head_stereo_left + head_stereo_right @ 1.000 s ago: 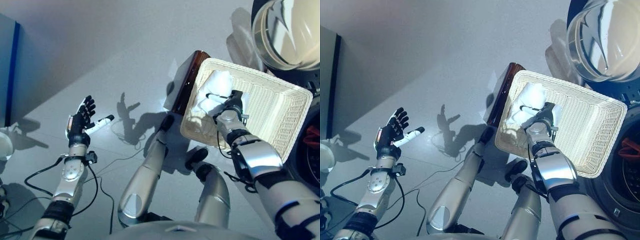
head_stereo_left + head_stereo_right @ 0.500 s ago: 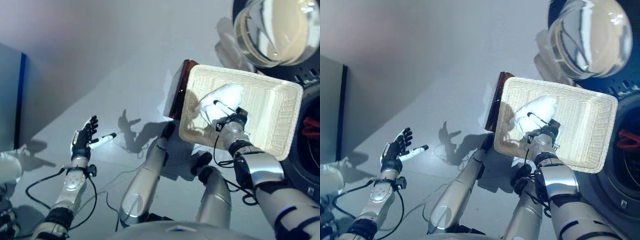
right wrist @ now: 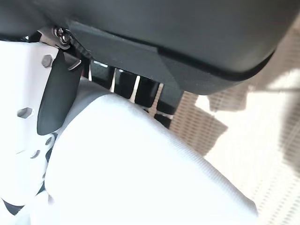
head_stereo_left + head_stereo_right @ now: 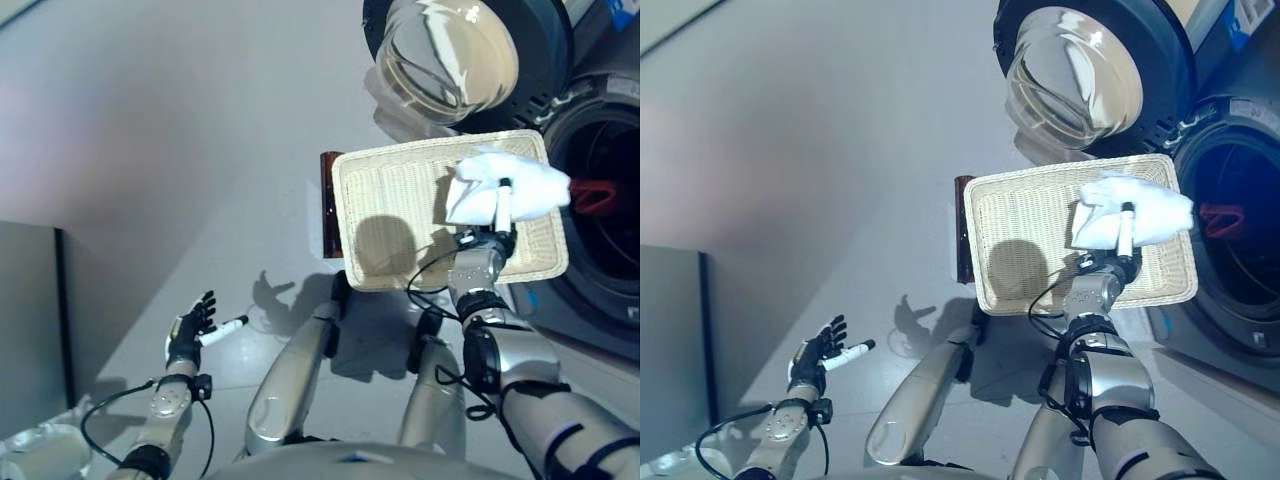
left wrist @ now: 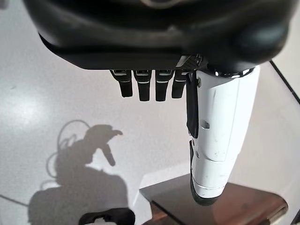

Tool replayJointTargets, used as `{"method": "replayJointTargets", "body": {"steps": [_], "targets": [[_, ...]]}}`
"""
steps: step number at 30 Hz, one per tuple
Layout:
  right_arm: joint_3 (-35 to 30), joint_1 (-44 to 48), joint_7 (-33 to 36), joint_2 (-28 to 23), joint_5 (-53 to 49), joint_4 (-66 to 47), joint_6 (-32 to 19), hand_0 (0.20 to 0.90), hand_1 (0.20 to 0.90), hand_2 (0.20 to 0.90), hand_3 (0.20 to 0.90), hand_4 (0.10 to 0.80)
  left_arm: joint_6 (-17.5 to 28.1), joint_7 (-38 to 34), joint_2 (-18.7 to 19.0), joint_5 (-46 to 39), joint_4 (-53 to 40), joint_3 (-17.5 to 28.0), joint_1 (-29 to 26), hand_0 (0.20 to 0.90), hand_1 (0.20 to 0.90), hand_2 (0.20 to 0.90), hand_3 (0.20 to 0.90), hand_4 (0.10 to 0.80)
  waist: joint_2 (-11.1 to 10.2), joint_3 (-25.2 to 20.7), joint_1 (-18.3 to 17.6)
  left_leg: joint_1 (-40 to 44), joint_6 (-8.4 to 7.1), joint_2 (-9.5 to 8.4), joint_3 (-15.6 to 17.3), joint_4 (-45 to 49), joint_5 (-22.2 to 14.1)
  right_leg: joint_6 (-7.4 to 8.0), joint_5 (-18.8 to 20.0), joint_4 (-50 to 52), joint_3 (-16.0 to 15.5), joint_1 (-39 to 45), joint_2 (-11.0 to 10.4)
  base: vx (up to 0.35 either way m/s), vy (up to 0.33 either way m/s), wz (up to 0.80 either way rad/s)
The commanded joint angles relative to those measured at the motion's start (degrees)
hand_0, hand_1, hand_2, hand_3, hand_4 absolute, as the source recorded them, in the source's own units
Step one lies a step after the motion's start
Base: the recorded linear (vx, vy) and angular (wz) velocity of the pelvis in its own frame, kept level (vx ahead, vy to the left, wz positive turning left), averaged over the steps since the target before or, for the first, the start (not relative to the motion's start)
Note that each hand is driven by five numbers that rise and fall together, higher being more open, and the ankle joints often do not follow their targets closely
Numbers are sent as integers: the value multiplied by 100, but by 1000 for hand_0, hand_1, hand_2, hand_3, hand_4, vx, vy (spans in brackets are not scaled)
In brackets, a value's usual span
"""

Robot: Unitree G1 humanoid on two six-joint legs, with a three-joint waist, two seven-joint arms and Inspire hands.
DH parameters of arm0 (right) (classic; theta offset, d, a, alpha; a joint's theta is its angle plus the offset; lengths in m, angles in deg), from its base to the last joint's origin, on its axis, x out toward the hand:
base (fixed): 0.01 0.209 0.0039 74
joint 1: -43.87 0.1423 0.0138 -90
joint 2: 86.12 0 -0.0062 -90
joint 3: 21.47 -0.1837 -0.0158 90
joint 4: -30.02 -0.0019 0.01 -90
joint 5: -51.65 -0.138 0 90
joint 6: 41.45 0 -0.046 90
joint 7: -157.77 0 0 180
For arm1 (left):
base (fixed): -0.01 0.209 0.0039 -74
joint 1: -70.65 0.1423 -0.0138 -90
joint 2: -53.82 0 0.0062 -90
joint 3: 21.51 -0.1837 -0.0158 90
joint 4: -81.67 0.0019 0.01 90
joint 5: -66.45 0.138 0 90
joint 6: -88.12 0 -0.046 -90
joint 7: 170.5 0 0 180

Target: Pick up the clothes and place them into the washing machine

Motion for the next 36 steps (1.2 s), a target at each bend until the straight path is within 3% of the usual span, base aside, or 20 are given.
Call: {"method": "replayJointTargets", "body": {"steps": [1, 8, 15, 20, 22, 23, 25, 28, 36], "targets": [[-296, 142, -129, -567, -145, -670, -778, 200, 200, 200, 200, 300, 283, -34, 11, -232, 71, -195, 197, 900, 900, 900, 900, 800, 401, -102, -99, -169, -290, -212, -69, 348, -472, -150, 405, -1051, -35, 420, 125, 45, 39, -11], [-468, 684, 356, -969, -62, -421, -942, 200, 200, 200, 200, 300, 314, -36, -121, -280, 3, -464, 256, 900, 900, 900, 900, 800, 796, -193, -135, -38, -276, -212, 53, 241, -491, -127, 365, -1001, 155, 369, 162, 42, 14, -12], [-423, 1095, 708, -1289, 153, -395, -1042, 200, 200, 200, 200, 300, 311, -68, -234, -328, 88, -548, 274, 900, 900, 900, 900, 800, 956, -218, -176, 19, -270, -152, 162, 205, -547, -122, 303, -930, 349, 244, 234, 50, -14, -21], [70, 1855, 999, -2013, 581, -673, -1110, 200, 200, 200, 200, 300, 369, -53, -176, -448, -97, -560, 325, 900, 900, 900, 900, 800, 1020, -279, -107, 28, -275, -100, 237, 72, -527, -108, 364, -1004, 462, 104, 274, 42, -19, -17], [439, 2275, 1158, -2480, 884, -930, -1151, 420, 420, 420, 420, 457, 399, -53, -81, -492, -246, -523, 360, 900, 900, 900, 900, 800, 1024, -356, -83, 59, -292, -85, 251, -64, -498, -96, 391, -1039, 498, 57, 298, 41, 0, -12], [651, 2481, 1293, -2652, 1087, -1158, -1180, 900, 900, 900, 900, 800, 404, -55, -48, -526, -299, -457, 402, 900, 900, 900, 900, 800, 1016, -380, -81, 70, -303, -74, 271, -120, -480, -93, 406, -1054, 514, 27, 307, 42, 13, -6], [1027, 2884, 1560, -2878, 1500, -1649, -1230, 900, 900, 900, 900, 800, 412, -49, 10, -582, -355, -438, 419, 900, 900, 900, 900, 800, 1003, -380, -129, 73, -326, -67, 295, -190, -438, -95, 441, -1052, 566, -46, 334, 33, 23, -8], [1749, 3397, 1313, -3158, 1517, -1803, -1061, 900, 900, 900, 900, 800, 405, -16, 61, -765, -405, -361, 493, 900, 900, 900, 900, 800, 905, -417, -198, 75, -346, -52, 387, -295, -410, -101, 527, -1107, 637, -117, 367, 21, 22, -11], [1401, 2961, 1159, -2623, 1320, -1355, -959, 900, 900, 900, 900, 800, 419, 31, -121, -933, -197, -321, 427, 900, 900, 900, 900, 800, 891, -528, -327, 87, -333, -61, 469, -261, -484, -145, 555, -1162, 747, -98, 414, 10, 34, -7]]}}
